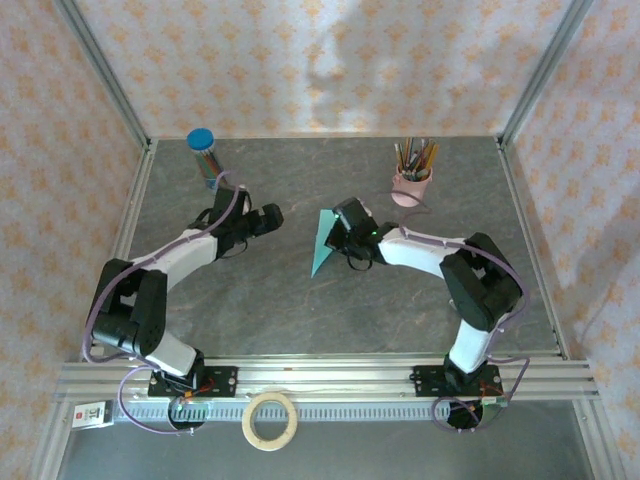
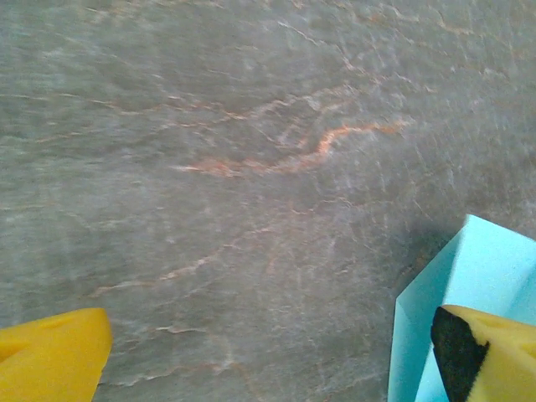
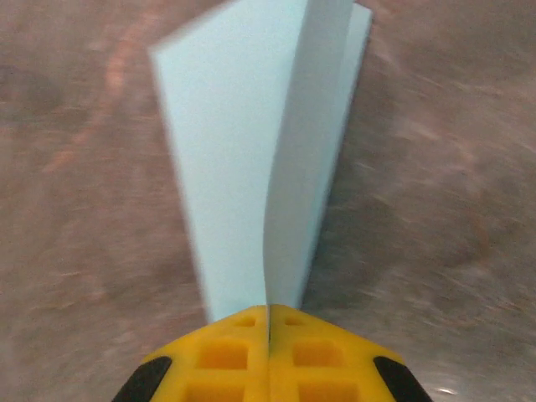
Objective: Fold a paper plane with a square sheet of paper (pick it up from the middle)
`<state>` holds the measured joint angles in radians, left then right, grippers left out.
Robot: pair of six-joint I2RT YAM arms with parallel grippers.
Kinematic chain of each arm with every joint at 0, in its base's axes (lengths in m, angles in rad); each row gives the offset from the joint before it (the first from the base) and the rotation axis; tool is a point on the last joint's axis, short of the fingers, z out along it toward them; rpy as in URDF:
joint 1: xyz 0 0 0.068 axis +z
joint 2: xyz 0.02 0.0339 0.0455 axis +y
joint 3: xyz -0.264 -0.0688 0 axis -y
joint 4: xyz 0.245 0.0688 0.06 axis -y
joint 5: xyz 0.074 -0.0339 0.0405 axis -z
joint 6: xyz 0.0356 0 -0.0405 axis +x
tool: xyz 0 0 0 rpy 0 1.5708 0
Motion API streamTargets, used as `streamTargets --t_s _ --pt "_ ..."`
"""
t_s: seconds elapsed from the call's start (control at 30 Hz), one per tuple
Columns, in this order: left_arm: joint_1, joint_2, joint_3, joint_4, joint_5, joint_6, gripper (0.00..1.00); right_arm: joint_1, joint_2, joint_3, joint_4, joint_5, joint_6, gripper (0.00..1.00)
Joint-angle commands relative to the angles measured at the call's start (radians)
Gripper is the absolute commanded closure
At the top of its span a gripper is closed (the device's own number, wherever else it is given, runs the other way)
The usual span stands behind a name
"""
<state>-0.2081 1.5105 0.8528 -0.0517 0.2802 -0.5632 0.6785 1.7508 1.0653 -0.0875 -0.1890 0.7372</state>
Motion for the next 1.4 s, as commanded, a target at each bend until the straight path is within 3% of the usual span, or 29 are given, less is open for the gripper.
streamTargets --t_s 0.0,0.2,0.57,0.93,1.23,1.37 --pt "0.031 -0.072 -0.025 0.063 0.005 -0.058 0.01 0.007 -0.048 0.055 0.12 -0.121 -0.107 0.96" --pt "0.036 -0.129 -0.045 0.061 -0.06 -0.071 0.01 0.007 -0.027 0.035 0.224 -0.28 -0.135 0.96" --pt "0.035 -0.139 -0.113 0.131 0.024 -0.104 0.02 -0.017 0.07 -0.081 0.354 -0.41 -0.111 0.95" --pt "-0.003 -0.066 -0.157 0.195 0.194 -0.135 0.1 -0.06 0.09 -0.127 0.247 -0.325 -0.183 0.95" --pt "-0.07 0.027 -0.165 0.262 0.304 -0.15 0.26 -0.066 0.115 -0.114 0.199 -0.29 -0.213 0.95" --pt "-0.105 0.065 -0.129 0.241 0.323 -0.123 0.28 -0.066 0.121 -0.107 0.187 -0.284 -0.219 0.95"
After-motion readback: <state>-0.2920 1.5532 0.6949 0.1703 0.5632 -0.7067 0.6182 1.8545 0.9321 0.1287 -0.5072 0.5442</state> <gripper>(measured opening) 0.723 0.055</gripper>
